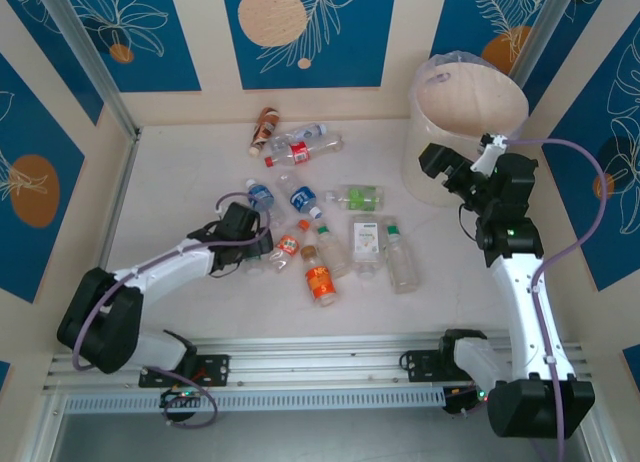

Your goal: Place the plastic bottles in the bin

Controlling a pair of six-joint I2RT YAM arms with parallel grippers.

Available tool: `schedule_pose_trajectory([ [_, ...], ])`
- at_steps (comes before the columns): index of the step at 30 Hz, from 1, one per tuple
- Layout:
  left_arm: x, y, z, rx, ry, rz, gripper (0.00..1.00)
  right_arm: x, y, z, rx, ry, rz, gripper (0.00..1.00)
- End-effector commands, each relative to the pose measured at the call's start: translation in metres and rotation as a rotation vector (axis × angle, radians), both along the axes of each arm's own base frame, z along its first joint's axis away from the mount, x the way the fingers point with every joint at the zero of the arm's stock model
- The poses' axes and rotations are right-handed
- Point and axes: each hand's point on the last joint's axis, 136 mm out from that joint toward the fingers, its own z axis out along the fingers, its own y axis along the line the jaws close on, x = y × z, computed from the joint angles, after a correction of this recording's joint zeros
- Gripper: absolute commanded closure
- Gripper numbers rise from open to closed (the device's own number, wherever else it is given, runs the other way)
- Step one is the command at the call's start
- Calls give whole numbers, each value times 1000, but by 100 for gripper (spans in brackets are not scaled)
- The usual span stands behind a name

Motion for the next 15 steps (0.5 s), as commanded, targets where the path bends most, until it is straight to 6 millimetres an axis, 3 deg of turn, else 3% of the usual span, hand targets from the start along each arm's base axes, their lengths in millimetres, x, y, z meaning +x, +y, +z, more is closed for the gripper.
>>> schedule_pose_trajectory([
  [1,21,-11,6,9,-49,-32,2,-9,10,-7,-10,16,44,1],
  [7,22,-10,-11,36,-16,-36,9,-14,25,-23,-43,58,110,2],
  [15,20,-3,-16,38,-32,-54,40,-10,45,-23,-96,35,174,1],
])
